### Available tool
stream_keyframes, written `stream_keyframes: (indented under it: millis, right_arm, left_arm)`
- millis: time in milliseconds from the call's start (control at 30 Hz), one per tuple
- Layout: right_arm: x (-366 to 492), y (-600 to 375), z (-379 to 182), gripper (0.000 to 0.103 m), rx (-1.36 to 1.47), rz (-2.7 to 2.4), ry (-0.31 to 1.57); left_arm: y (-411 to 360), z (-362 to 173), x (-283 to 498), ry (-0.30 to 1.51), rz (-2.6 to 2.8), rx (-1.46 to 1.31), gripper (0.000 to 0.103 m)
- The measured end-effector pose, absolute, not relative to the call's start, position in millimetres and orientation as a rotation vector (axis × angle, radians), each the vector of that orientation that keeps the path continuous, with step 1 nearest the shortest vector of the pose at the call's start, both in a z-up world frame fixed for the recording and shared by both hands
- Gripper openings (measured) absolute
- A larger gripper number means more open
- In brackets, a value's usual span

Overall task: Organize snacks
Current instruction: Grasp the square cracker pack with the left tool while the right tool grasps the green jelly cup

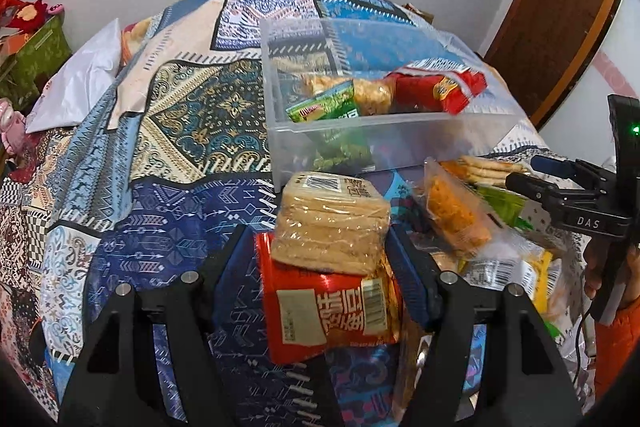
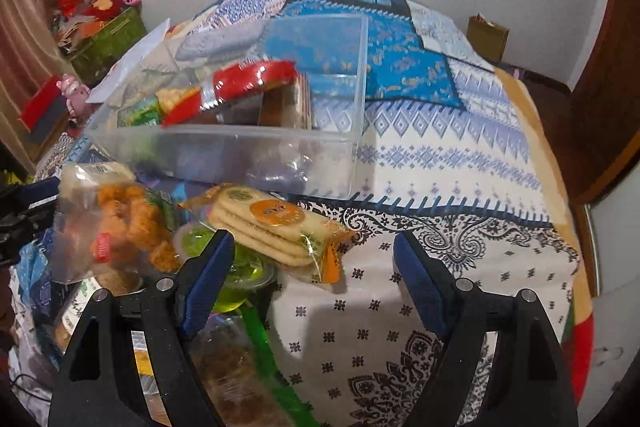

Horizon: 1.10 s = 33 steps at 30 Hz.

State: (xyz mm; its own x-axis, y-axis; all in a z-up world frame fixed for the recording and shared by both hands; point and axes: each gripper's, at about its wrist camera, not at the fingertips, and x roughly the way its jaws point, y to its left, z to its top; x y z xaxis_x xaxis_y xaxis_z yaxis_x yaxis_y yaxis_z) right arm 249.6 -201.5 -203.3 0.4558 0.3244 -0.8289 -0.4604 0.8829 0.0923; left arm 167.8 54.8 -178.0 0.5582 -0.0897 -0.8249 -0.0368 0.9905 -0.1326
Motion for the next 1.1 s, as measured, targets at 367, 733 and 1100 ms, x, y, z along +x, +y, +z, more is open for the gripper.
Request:
stream_keyframes:
  millis: [367,733,1100]
  right_arm:
    - [264,-194,-214,0.079,-0.116,0.547,1.000]
    - [253,-170,-205,0.052,-0.172,0.609,0.931]
    - [228,-166,-197,0.014,-0.230,0.653,0.929]
  left_arm:
    - [50,-199,191,0.992,-0.017,-0.139,0.067]
    - [47,-192,184,0.919,-0.005,-0.137,0.056]
    - [54,-170,159,0.847,0.009,-0.145,0.055]
